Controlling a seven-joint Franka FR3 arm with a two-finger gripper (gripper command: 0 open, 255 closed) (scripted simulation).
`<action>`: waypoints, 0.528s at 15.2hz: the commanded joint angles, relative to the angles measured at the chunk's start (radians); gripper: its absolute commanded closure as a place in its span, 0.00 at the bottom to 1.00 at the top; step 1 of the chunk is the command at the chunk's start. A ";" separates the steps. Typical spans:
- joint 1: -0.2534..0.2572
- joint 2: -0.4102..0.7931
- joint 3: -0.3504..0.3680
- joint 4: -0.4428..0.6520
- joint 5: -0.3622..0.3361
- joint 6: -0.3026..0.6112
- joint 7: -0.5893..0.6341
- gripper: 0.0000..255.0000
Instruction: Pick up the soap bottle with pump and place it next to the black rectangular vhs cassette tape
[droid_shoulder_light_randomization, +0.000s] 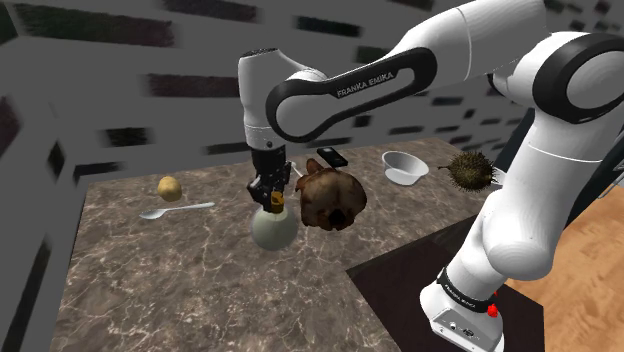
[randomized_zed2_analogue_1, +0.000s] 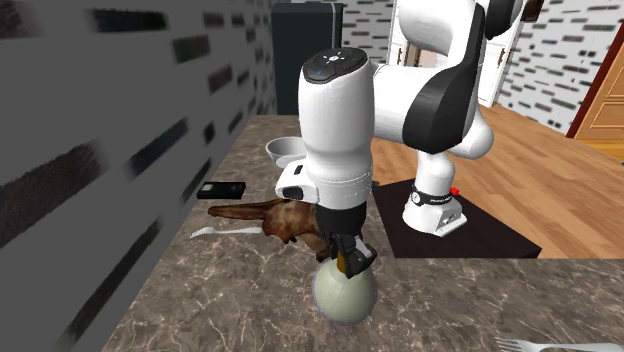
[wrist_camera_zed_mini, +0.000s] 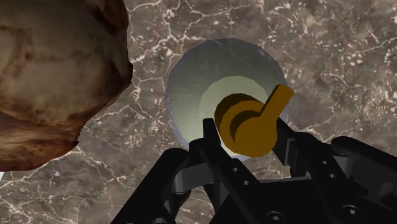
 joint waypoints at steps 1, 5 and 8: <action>-0.002 -0.011 0.000 0.016 0.005 -0.026 -0.004 1.00; -0.003 -0.028 0.001 0.051 0.011 -0.077 -0.009 1.00; -0.003 -0.038 0.001 0.080 0.016 -0.115 -0.012 1.00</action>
